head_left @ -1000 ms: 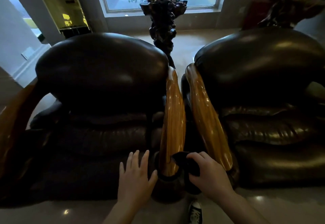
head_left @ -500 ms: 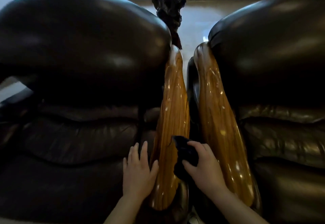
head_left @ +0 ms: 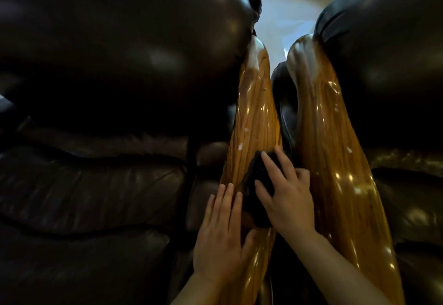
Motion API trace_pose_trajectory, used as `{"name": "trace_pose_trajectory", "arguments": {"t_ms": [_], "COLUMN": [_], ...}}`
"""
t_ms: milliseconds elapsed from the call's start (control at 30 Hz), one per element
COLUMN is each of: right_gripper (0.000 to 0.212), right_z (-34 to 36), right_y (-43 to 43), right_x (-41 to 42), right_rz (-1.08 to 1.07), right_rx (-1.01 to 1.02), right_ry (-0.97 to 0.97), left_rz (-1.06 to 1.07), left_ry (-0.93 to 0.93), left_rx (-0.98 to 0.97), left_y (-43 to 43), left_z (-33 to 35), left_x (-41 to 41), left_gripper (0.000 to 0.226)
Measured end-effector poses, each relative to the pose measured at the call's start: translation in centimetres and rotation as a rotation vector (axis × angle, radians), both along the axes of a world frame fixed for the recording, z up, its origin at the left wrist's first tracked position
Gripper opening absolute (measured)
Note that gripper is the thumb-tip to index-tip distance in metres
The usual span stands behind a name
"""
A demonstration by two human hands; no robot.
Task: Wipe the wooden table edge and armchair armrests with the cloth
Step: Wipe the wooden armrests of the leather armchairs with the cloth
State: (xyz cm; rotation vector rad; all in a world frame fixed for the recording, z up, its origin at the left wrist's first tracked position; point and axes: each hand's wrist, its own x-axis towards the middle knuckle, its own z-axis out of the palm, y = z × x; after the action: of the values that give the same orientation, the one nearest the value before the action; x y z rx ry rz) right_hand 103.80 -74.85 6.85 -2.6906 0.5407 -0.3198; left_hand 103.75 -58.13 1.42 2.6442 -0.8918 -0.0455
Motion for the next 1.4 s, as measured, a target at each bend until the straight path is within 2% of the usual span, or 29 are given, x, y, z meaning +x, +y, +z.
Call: {"name": "trace_pose_trajectory", "arguments": {"t_ms": [67,233,400,500,667,900,1000,1133,1300,1400], "right_gripper": [0.059,0.049,0.045,0.042,0.034,0.036,0.034,0.033,0.029,0.030], "right_z": [-0.1,-1.0,0.8,1.0,-0.7,0.4,0.0,0.2,0.4,0.0], "right_y": [-0.6,-0.6,-1.0,0.0,-0.3,0.1,0.0,-0.6,-0.8,-1.8], "right_x": [1.0,-2.1,2.1,4.1,1.4,4.1,3.3,4.1,5.2,3.8], "right_rz": [0.034,0.293,0.262,0.330,0.383,0.149,0.189,0.165,0.392,0.338], "right_rx": [-0.062,-0.138,-0.095,-0.125,-0.168,-0.080,-0.096,-0.068,-0.082,-0.071], "right_ry": [-0.030,-0.118,-0.206,-0.182,-0.165,-0.221,-0.227,-0.257,-0.227,-0.237], "left_rz": [0.007,0.007,0.014,0.018,0.022,0.087,0.178,0.133,0.135,0.121], "left_ry": [-0.011,0.003,0.022,0.013,0.018,-0.003,0.005,-0.041,-0.045,-0.043], "left_rx": [-0.033,-0.065,-0.089,-0.096,-0.140,-0.221,-0.256,-0.249,-0.204,-0.148], "left_y": [0.2,0.5,0.7,0.6,0.6,-0.9,-3.0,-3.1,-3.2,-3.4], "left_z": [0.1,0.4,0.4,0.4,0.7,2.1,2.7,1.8,1.8,1.8], "left_x": [-0.1,-0.3,-0.2,-0.2,-0.2,1.9,3.2,3.2,3.4,3.3], "left_gripper": [0.072,0.074,0.072,0.072,0.072,0.066,0.064,0.061,0.062,0.060]}}
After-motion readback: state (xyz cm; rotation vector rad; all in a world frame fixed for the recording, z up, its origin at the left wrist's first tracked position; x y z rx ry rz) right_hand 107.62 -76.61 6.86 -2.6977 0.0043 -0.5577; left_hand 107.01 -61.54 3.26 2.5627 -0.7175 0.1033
